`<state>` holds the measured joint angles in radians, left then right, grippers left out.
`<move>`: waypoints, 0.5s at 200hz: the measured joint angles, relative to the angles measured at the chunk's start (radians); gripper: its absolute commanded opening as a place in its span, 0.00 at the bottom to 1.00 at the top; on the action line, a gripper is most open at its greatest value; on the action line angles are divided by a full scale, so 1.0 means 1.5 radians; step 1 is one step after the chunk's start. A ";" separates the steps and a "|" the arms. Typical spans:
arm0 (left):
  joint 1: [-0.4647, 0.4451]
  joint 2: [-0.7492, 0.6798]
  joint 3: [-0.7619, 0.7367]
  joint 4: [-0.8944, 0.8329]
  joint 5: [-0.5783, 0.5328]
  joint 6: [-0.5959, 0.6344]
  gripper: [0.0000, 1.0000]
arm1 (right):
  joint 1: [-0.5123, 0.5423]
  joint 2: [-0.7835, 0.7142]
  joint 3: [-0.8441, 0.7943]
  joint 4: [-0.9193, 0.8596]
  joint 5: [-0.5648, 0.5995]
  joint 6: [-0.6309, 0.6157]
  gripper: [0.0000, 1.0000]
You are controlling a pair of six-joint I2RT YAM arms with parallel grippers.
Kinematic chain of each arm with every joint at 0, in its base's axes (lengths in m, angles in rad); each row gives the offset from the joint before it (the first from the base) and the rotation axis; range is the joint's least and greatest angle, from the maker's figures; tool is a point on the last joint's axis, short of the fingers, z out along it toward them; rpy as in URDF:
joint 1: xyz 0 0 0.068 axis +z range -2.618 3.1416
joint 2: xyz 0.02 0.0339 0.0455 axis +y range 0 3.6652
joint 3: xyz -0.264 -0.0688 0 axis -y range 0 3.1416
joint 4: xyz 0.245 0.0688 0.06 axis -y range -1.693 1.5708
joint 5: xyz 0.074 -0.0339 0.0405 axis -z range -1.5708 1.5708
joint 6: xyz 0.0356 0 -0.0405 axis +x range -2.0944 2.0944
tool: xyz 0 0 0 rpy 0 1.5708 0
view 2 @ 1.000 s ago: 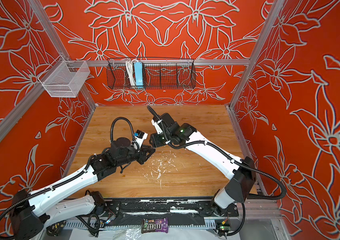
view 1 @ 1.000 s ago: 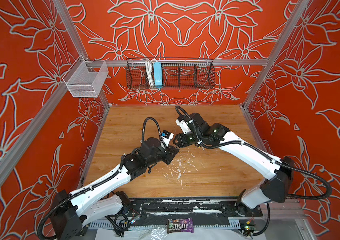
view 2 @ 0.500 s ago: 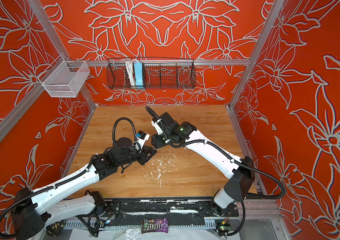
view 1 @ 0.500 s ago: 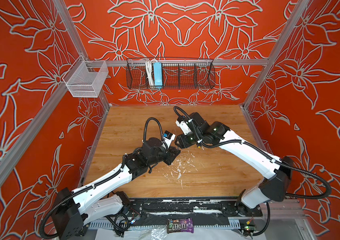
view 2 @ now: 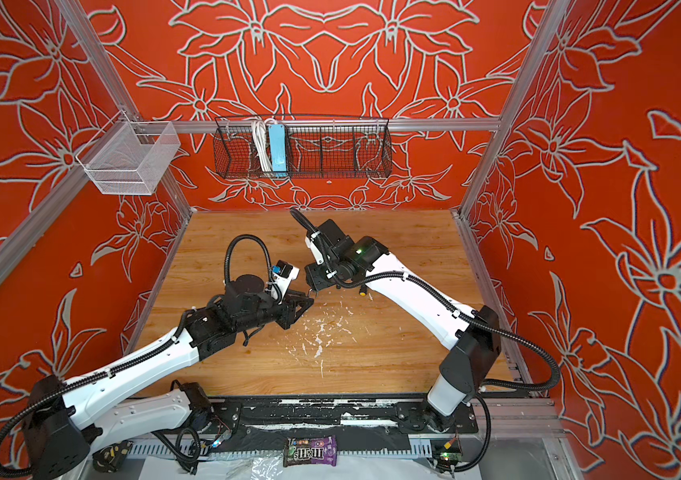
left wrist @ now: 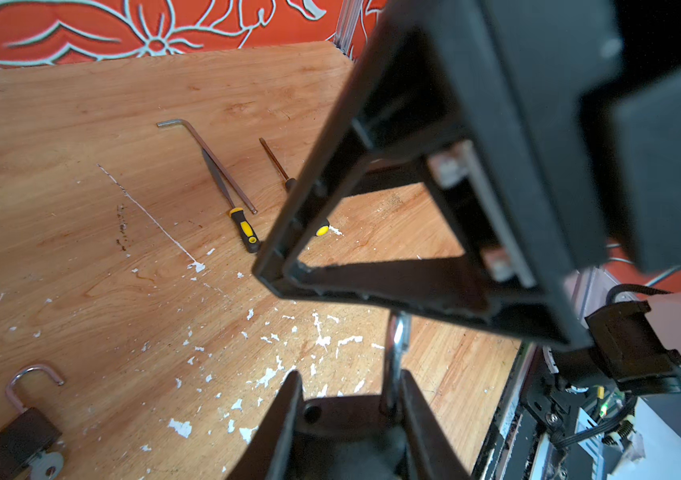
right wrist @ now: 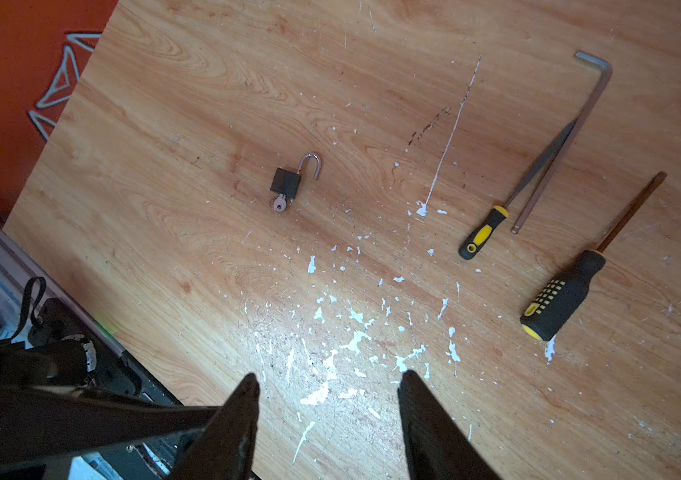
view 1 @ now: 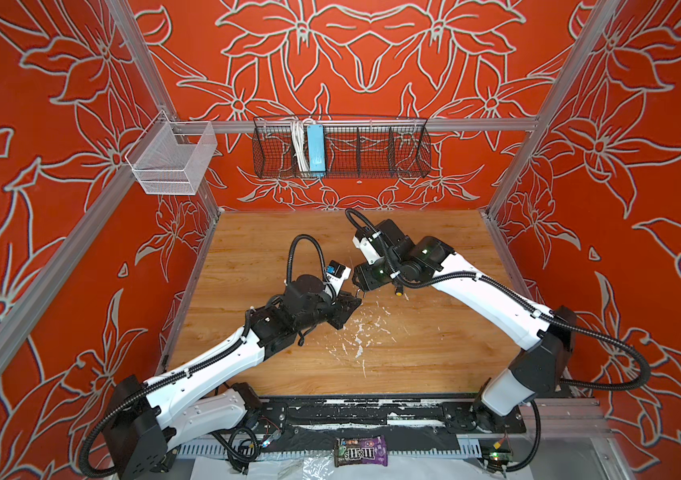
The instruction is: Unlock with the key
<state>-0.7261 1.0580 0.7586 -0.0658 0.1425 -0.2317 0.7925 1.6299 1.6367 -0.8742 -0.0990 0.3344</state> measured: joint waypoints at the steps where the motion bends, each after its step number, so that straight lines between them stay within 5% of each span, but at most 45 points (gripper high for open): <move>1: 0.000 0.000 0.000 0.000 0.000 0.000 0.00 | 0.000 0.000 0.000 0.000 0.000 0.000 0.55; 100: 0.001 0.009 -0.004 0.005 -0.035 -0.013 0.00 | -0.010 -0.098 -0.104 -0.001 0.001 -0.004 0.55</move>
<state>-0.7254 1.0721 0.7525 -0.0578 0.0895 -0.2516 0.7769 1.4834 1.4811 -0.8753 -0.0971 0.3290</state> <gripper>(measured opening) 0.341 0.551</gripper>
